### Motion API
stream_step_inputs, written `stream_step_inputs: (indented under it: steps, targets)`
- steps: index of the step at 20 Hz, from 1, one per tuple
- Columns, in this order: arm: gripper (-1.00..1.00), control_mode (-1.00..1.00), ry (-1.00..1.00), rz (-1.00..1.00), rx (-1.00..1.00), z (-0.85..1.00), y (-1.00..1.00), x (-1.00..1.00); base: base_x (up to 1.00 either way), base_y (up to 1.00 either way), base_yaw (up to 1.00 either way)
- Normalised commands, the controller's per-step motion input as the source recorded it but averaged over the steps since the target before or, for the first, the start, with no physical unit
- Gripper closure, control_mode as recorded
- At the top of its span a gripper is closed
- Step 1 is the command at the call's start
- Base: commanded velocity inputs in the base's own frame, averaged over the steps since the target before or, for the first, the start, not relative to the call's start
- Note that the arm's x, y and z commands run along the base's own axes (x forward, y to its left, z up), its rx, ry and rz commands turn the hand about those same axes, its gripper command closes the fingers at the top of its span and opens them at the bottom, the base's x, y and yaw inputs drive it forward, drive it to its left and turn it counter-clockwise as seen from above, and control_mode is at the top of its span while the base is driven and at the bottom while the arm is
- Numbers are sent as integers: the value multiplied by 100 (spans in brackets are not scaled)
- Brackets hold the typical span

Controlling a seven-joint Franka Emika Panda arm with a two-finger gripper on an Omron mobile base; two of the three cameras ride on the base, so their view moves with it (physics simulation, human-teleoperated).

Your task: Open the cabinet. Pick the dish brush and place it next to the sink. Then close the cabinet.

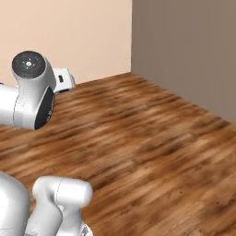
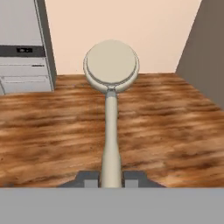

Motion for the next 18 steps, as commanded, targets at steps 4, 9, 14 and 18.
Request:
stream_step_inputs:
  steps: [4, 9, 14, 18]
  targets:
    - [100, 100, 0, 0, 0, 0, 0, 0, 1, -16, -89]
    - [100, 100, 0, 0, 0, 0, 0, 0, 0, -20, -90]
    - [100, 100, 0, 0, 0, 0, 0, 0, 0, -20, -90]
    - [100, 100, 0, 0, 0, 0, 0, 0, 0, -21, -90]
